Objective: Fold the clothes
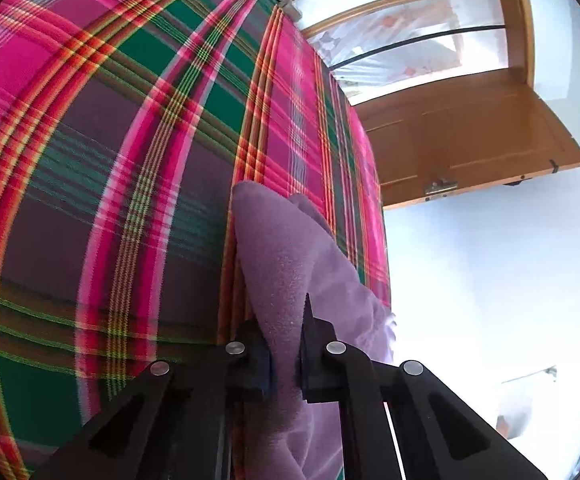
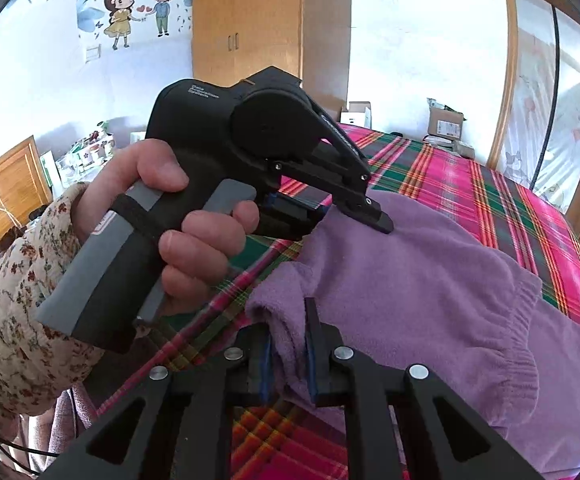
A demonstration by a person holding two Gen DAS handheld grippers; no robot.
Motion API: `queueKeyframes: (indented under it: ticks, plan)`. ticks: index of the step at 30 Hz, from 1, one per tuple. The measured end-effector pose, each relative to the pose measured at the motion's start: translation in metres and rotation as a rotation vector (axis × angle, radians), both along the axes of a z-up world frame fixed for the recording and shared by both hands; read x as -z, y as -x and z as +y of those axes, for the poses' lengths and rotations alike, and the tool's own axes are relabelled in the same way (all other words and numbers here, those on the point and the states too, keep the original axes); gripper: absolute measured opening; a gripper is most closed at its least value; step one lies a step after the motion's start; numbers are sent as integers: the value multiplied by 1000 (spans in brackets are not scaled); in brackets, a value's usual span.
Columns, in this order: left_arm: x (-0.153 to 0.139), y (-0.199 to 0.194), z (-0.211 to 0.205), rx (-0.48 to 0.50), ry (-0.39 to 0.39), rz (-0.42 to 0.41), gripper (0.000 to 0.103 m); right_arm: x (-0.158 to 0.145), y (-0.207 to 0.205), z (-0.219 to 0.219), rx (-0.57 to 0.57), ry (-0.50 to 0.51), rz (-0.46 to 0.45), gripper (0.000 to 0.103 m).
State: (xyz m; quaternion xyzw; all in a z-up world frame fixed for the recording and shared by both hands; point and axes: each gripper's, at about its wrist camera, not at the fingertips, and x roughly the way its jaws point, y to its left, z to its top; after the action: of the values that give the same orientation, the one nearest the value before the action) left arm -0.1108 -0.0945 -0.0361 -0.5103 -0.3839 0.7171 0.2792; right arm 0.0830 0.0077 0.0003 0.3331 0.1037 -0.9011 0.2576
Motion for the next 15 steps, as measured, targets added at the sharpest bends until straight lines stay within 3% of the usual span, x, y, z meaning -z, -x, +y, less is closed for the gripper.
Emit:
queueKeyframes:
  ticks: [15]
  plan:
    - [-15, -22, -62, -92, 53, 35, 10, 1, 9, -52, -171, 50, -50, 13]
